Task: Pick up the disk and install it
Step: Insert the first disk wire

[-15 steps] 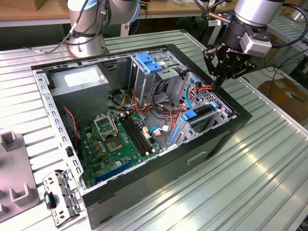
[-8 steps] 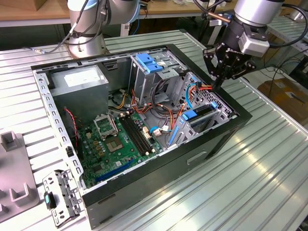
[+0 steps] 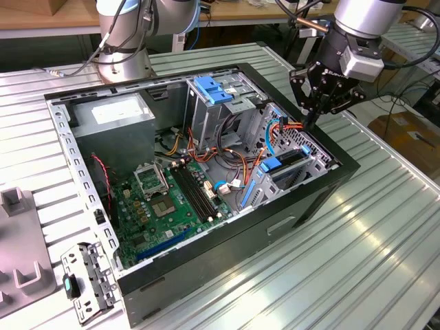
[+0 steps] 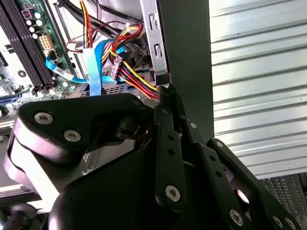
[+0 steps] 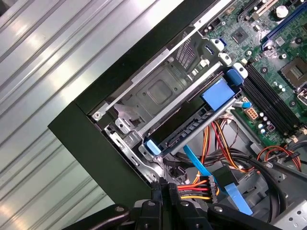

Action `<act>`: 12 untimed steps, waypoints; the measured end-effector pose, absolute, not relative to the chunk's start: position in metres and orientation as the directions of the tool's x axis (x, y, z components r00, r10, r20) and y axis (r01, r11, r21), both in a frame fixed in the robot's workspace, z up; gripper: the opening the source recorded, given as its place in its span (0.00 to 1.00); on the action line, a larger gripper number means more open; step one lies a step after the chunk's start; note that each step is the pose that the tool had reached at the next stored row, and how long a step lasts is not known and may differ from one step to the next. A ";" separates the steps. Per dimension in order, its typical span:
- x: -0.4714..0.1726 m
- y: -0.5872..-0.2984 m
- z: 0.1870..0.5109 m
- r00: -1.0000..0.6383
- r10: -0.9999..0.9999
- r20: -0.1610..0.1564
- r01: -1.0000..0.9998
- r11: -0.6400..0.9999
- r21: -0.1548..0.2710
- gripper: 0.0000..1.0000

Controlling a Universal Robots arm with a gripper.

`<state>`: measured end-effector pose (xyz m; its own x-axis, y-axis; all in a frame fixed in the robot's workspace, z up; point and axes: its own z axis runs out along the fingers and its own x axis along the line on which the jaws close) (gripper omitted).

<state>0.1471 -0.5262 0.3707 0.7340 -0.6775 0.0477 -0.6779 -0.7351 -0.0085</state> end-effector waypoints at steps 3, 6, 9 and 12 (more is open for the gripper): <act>0.147 -0.526 0.371 0.716 -0.696 0.048 -0.697 -0.717 -0.009 0.17; 0.144 -0.526 0.371 0.709 -0.704 0.048 -0.704 -0.710 -0.009 0.17; 0.141 -0.526 0.371 0.701 -0.712 0.048 -0.712 -0.702 -0.009 0.17; 0.141 -0.526 0.370 0.673 -0.738 0.048 -0.739 -0.674 -0.009 0.17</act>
